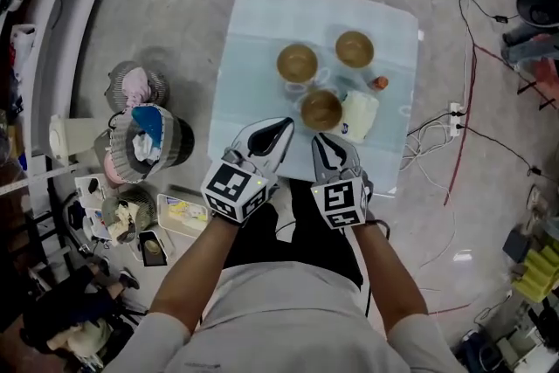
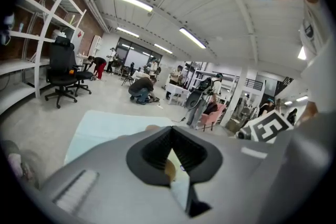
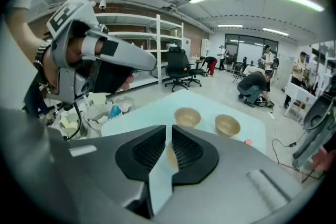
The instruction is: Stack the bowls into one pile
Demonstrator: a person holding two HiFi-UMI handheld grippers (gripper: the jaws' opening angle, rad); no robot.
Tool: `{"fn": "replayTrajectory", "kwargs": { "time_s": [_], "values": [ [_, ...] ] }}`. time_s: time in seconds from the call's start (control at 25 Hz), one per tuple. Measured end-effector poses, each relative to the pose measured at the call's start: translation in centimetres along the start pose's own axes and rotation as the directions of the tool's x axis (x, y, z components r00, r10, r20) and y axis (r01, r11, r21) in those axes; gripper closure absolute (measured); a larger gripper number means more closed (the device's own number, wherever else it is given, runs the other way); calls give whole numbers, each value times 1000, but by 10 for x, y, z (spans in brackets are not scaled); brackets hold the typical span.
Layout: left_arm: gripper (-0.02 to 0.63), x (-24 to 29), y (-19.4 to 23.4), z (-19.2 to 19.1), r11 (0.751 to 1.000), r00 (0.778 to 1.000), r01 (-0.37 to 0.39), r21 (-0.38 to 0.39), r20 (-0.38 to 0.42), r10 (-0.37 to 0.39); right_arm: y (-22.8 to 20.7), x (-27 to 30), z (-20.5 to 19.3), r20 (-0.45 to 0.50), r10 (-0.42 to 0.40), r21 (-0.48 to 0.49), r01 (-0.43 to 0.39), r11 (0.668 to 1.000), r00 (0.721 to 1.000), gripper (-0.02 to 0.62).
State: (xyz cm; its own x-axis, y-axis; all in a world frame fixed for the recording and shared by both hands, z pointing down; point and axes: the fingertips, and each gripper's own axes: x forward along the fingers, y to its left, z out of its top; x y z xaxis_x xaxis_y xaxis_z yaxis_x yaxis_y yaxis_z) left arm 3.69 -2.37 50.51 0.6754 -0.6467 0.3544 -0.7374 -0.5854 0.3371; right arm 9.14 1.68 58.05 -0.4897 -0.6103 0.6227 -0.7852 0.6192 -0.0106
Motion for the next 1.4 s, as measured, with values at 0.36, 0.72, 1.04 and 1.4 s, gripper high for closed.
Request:
{"fn": "replayTrajectory", "kwargs": {
  "time_s": [0.36, 0.72, 1.04, 1.4],
  "values": [
    [600, 16, 29, -48, 998, 997, -33, -55, -67, 30, 2, 59, -62, -164, -38, -211, 3, 978, 986, 551],
    [600, 32, 50, -79, 995, 993, 14, -94, -116, -25, 2, 99, -105, -285, -165, -397, 41, 917, 944, 535],
    [600, 37, 65, -92, 993, 986, 44, -108, -153, -60, -5, 111, -118, -322, -257, -457, 88, 885, 911, 541],
    [600, 42, 71, -88, 992, 982, 73, -101, -165, -89, -4, 111, -107, -310, -269, -468, 100, 878, 912, 574]
  ]
}}
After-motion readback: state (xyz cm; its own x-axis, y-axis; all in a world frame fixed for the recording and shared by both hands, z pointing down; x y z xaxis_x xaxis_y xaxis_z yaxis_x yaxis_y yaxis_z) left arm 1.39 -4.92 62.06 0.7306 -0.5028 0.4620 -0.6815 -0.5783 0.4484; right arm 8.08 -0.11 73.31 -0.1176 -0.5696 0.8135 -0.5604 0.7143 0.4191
